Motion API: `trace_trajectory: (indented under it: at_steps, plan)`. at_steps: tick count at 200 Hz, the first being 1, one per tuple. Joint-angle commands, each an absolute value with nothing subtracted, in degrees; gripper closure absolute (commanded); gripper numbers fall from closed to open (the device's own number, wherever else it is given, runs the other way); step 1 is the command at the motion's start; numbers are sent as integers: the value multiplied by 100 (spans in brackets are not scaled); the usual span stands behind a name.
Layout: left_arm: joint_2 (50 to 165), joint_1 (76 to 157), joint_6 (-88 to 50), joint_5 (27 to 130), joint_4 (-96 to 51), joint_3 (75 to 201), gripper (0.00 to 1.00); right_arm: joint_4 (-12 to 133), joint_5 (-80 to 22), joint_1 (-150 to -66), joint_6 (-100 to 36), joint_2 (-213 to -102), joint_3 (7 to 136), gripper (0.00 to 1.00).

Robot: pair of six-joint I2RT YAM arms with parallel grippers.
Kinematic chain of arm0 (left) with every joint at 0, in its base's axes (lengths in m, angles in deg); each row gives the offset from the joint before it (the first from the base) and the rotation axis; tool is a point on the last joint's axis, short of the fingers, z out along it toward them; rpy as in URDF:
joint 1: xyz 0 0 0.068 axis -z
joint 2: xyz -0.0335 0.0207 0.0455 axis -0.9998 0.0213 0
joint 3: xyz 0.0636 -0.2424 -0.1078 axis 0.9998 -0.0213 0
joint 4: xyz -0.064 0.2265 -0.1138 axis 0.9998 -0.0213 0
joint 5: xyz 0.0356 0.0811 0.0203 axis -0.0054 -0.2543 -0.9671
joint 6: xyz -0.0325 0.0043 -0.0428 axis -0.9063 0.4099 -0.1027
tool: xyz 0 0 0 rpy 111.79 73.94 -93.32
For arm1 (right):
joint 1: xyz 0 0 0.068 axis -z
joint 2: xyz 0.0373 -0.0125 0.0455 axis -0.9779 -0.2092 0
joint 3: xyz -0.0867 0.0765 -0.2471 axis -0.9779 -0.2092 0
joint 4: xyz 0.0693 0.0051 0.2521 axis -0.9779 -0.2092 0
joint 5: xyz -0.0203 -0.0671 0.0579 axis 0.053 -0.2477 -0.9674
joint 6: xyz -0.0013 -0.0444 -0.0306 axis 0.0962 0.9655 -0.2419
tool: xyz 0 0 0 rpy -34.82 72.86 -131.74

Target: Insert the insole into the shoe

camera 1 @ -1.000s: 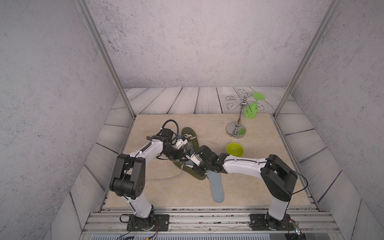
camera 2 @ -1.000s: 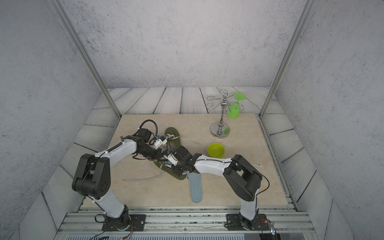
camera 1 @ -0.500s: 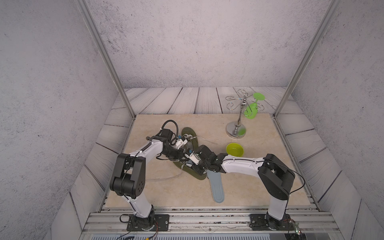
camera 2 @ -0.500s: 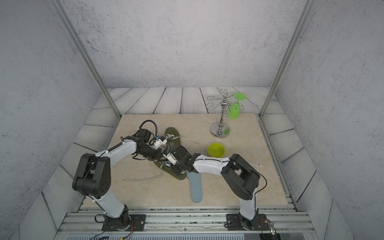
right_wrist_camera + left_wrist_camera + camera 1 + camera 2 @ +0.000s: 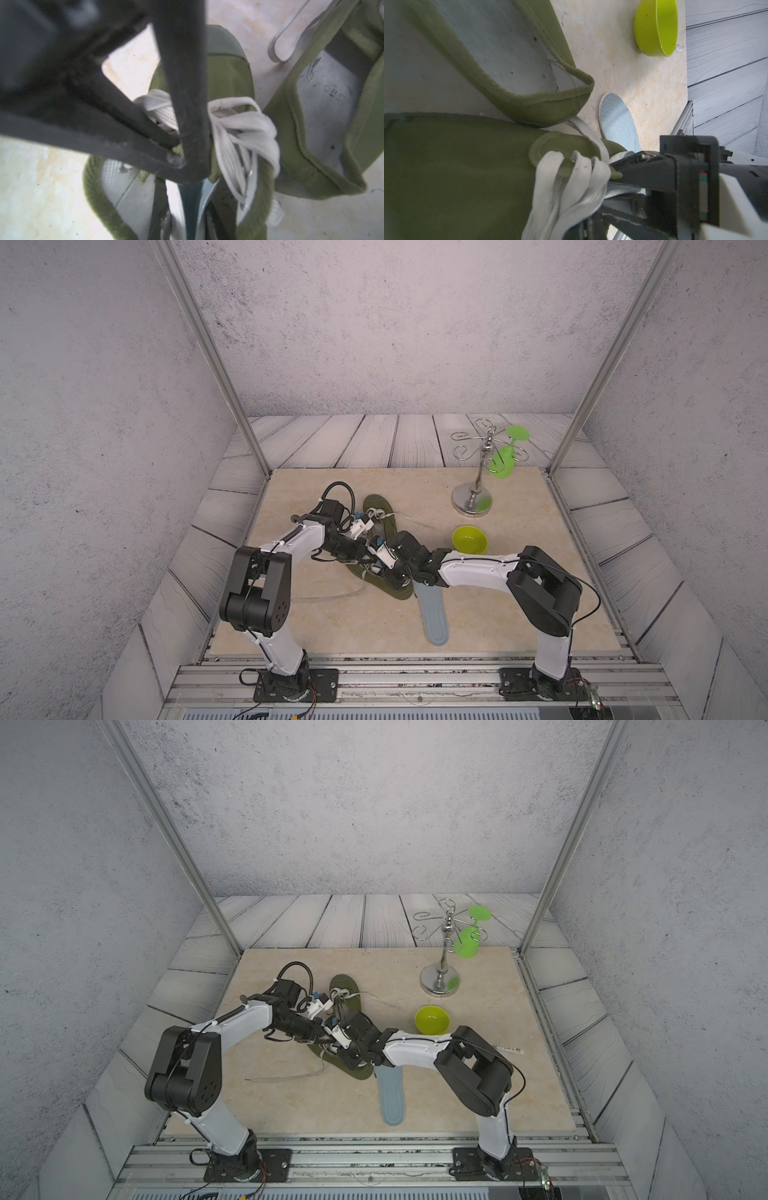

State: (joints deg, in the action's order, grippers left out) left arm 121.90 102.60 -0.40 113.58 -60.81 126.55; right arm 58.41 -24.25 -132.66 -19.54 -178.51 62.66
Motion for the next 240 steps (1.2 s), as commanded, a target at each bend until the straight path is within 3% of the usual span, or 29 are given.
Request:
trace_trajectory:
  at_steps: [1,149,183,208,240]
  plan:
    - [12300,10328,-56,11839,-6224,12582,100,6759,-2450,-13303,-2239,-18118,6593,73]
    - [12156,10293,-29,11813,-6320,12432,100,7829,-1857,-13502,-2437,-18543,6180,69]
    - [12151,10259,-6,11770,-6329,12452,100,7684,-1839,-13500,-2183,-18411,6158,59]
    - [12161,10233,8,11709,-6338,12494,100,7535,-1902,-13501,-2189,-18118,6012,45]
    - [12210,10223,83,11617,-6429,12579,100,7301,-1933,-13497,-2189,-17821,5834,37]
